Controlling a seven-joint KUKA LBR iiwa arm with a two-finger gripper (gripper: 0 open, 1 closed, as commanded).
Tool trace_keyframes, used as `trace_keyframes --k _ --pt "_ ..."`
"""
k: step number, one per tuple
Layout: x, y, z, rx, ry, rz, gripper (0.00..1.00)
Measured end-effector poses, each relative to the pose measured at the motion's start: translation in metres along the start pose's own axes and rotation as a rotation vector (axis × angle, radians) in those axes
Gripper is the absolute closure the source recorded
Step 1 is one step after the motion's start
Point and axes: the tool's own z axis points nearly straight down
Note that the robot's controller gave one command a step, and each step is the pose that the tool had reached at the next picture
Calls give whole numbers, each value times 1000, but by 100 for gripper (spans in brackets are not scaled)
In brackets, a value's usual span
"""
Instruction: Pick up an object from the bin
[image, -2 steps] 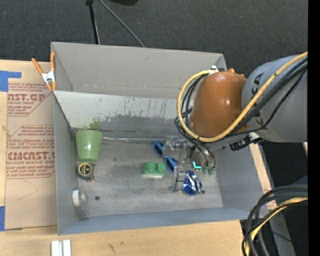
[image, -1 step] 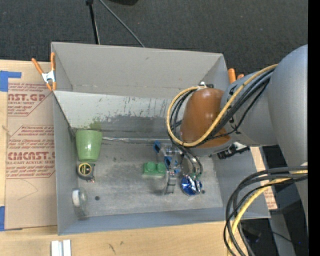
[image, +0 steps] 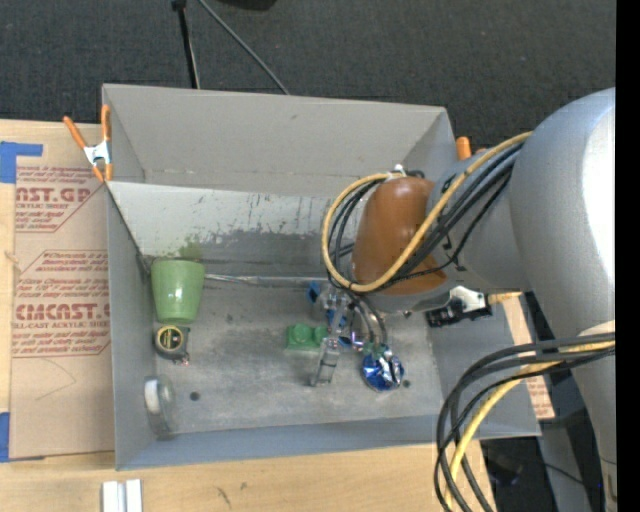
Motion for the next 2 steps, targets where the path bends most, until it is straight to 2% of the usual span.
trace_keyframes --k 1,2 --pt "0 0 -1 0 -1 0 100" --pt "12 10 -104 -1 -9 -58 100"
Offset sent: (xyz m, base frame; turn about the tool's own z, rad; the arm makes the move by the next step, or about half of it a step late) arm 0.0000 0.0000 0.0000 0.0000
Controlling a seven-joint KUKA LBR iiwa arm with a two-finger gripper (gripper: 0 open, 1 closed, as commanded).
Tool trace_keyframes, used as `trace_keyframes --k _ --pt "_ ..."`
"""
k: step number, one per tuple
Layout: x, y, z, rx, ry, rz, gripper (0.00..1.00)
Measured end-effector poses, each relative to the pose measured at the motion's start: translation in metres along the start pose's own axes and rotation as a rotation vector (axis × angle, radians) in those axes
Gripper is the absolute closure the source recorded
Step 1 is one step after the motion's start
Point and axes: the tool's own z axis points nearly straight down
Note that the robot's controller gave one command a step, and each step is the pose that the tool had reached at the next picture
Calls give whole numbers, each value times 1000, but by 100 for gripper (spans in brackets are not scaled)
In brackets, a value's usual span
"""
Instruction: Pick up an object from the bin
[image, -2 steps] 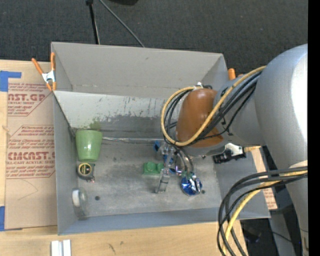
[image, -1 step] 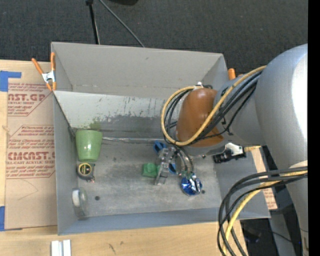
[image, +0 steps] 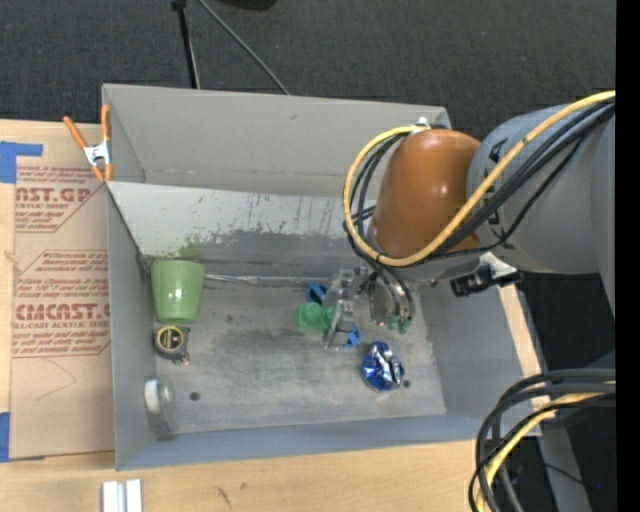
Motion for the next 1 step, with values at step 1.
trace_keyframes --k 1 --pt "-14 -1 -141 -1 -3 -21 100"
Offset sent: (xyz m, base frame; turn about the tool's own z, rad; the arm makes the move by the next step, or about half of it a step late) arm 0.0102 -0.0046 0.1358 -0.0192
